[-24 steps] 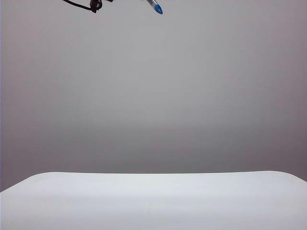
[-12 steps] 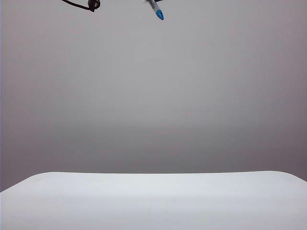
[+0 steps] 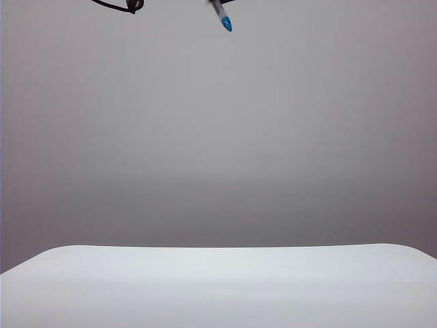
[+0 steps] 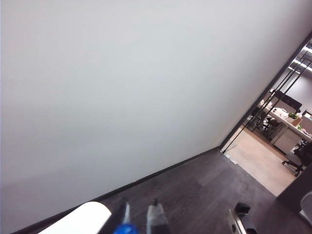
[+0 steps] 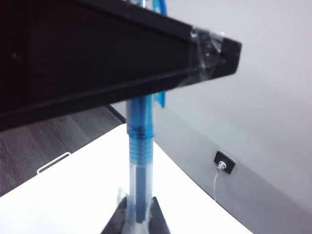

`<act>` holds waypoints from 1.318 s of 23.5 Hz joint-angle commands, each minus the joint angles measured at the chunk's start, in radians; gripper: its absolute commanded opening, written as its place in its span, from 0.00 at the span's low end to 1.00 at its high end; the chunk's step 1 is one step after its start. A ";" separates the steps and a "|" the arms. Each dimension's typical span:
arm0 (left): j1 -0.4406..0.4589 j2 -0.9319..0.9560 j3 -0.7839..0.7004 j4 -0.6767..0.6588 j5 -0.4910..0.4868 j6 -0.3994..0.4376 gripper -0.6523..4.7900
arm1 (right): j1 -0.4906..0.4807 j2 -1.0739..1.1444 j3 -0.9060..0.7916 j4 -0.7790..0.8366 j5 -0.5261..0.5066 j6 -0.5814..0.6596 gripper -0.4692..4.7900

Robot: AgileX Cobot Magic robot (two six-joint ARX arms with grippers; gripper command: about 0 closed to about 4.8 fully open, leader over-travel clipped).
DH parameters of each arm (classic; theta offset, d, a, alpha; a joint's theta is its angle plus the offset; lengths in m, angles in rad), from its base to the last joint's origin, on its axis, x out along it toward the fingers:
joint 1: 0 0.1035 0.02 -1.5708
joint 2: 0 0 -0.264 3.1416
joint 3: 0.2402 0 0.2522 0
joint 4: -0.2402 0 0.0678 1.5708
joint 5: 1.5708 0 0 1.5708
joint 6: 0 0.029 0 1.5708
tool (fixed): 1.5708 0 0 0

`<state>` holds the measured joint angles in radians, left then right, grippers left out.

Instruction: Pick up the pen and remove the cap.

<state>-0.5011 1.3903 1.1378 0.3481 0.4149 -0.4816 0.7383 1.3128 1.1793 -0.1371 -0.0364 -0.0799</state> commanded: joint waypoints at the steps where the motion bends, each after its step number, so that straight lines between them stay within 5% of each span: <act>1: 0.003 -0.003 0.004 0.042 -0.038 0.051 0.11 | 0.003 0.010 0.001 -0.055 0.016 -0.002 0.09; 12: 0.003 -0.003 0.004 0.042 -0.064 0.108 0.11 | 0.003 0.021 0.001 -0.088 0.016 0.000 0.09; 31: 0.003 -0.003 0.006 0.093 -0.080 0.063 0.11 | 0.003 0.024 -0.082 -0.115 0.016 0.001 0.09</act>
<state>-0.4946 1.3895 1.1431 0.4271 0.3283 -0.4084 0.7406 1.3502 1.0904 -0.2893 -0.0193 -0.0784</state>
